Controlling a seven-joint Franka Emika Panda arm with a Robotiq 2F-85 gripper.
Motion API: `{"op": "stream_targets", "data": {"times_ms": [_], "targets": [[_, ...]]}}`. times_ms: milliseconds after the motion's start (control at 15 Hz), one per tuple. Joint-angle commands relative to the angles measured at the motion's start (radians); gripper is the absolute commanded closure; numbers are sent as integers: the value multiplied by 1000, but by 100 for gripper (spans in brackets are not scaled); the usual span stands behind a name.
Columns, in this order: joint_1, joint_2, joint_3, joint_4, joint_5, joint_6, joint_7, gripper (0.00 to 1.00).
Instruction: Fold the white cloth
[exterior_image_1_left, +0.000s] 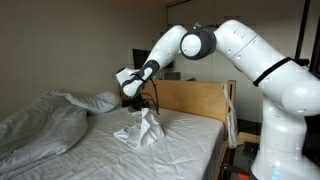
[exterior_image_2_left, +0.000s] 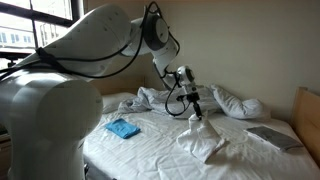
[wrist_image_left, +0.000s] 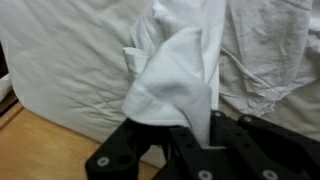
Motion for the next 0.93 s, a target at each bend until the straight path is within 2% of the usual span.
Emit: {"op": "stream_targets", "data": {"times_ms": [0, 67, 333, 400, 467, 867], "targets": [[-13, 88, 11, 135, 58, -14, -88, 97], [12, 61, -18, 72, 41, 1, -37, 92], [13, 92, -16, 124, 50, 1, -50, 92], [13, 92, -16, 125, 50, 1, -50, 97], [14, 93, -20, 120, 52, -17, -45, 97], [11, 206, -45, 284, 48, -41, -60, 97]]}}
